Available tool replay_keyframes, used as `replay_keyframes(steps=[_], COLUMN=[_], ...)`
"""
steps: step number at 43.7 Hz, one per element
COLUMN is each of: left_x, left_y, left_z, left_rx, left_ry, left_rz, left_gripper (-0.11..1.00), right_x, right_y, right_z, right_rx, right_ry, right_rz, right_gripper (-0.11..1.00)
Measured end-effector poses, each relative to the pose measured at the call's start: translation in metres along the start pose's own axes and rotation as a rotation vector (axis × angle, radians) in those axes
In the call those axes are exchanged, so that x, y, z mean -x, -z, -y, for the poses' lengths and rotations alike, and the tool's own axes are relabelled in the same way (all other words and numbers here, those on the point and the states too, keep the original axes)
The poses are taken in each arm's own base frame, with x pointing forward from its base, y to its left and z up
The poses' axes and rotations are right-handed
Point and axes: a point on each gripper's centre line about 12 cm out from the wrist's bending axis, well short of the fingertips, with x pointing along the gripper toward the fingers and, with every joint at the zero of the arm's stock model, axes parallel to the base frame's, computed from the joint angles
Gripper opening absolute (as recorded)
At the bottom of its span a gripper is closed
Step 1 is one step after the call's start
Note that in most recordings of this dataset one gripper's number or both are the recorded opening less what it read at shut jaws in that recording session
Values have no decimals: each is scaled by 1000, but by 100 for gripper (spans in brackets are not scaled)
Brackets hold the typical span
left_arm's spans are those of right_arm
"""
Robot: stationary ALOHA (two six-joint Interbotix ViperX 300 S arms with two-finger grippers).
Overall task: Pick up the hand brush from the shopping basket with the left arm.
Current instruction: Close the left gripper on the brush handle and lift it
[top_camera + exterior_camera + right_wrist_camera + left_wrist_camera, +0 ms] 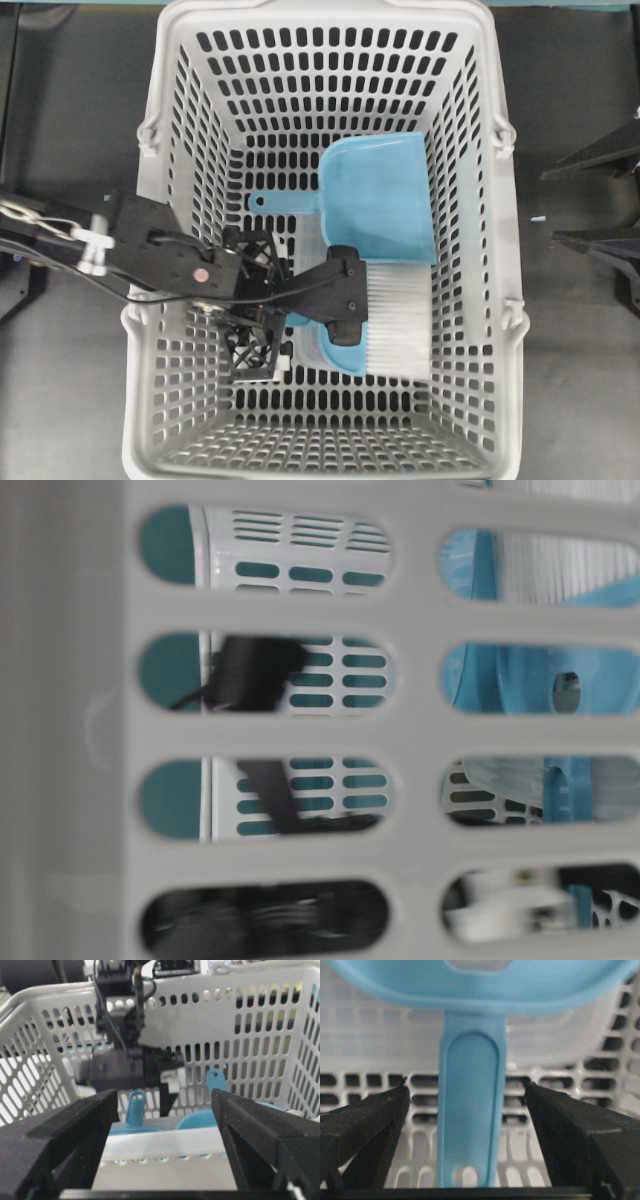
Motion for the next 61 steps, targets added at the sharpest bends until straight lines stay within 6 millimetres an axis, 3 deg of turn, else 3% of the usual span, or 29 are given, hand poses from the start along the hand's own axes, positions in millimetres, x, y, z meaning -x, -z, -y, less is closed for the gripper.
replay_keyframes(steps=[8, 19, 24, 30, 32, 47, 54, 61], left_x=[-16, -17, -16, -10, -4, 28, 65, 117], left_y=[4, 4, 3, 0, -2, -6, -13, -23], left_z=[0, 0, 1, 5, 7, 11, 15, 15], left_rx=[-3, -2, -4, -10, -14, -21, -27, -54], left_ry=[-4, -4, -3, 4, 9, 22, 32, 28], left_rz=[-23, -24, -20, -1, 16, 76, 110, 122], left_gripper=[90, 87, 69, 29, 20, 22, 22, 22], right_x=[0, 1, 1, 1, 1, 1, 1, 1], right_y=[3, 3, 3, 3, 3, 6, 8, 7], right_z=[0, 0, 0, 0, 0, 1, 1, 1], right_rx=[-1, -1, -1, -1, -1, -3, -3, -3], right_ry=[-1, -1, -1, -1, -1, 1, 0, 0], right_rz=[-5, 0, 0, 0, 0, -8, -11, -11], right_gripper=[73, 73, 73, 73, 73, 73, 73, 73])
